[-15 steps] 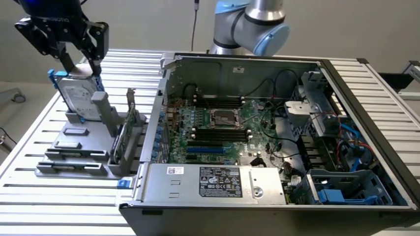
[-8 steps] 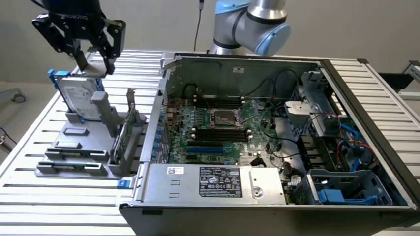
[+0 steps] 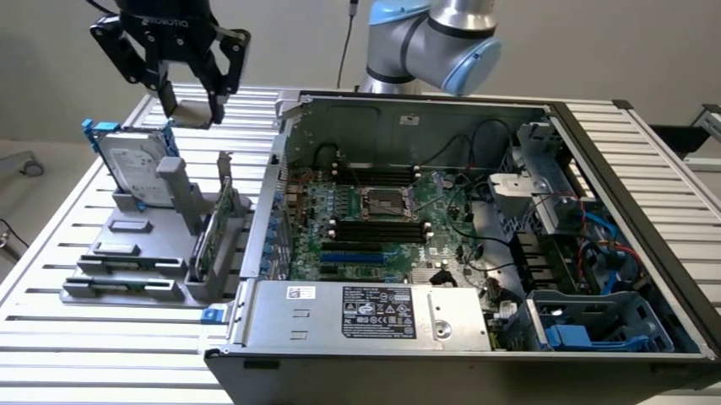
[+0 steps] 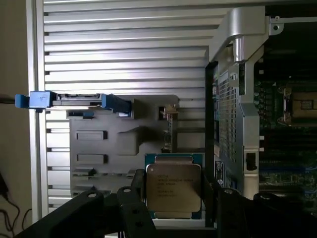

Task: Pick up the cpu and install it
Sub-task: 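Pick up the cpu and move it towards the insertion slot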

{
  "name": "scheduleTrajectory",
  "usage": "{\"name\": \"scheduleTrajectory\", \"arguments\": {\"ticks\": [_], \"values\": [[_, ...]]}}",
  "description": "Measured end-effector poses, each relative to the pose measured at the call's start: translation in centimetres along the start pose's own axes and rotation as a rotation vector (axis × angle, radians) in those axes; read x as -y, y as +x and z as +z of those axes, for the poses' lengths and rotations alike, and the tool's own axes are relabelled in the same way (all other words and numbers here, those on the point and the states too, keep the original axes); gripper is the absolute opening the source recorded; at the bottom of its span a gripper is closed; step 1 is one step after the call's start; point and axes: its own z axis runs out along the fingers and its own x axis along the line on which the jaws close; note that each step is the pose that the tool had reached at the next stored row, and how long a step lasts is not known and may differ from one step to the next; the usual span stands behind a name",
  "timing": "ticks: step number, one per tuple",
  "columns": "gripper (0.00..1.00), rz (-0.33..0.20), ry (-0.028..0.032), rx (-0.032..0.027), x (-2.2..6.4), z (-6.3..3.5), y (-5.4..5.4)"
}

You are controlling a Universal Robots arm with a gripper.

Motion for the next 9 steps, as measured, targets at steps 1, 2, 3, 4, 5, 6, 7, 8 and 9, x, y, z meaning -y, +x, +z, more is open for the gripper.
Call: {"name": "scheduleTrajectory", "arguments": {"ticks": [1,2,3,4,5,6,7,8,9], "values": [[0.55,0.0,0.0,-0.0018,-0.02,-0.1,-0.4],[0.55,0.0,0.0001,-0.0034,-0.04,-0.17,-0.9],[0.55,0.0,0.0001,-0.0043,-0.06,-0.23,-1.4],[0.55,0.0,0.0002,-0.0048,-0.08,-0.27,-1.8],[0.55,0.0,0.0001,-0.0048,-0.12,-0.29,-2.3],[0.55,0.0,0.0001,-0.0049,-0.16,-0.32,-2.7],[0.55,0.0,0.0001,-0.0049,-0.21,-0.34,-3.2],[0.55,0.0,0.0001,-0.0049,-0.28,-0.37,-3.6],[0.55,0.0,0.0001,-0.005,-0.36,-0.39,-4.1]]}}
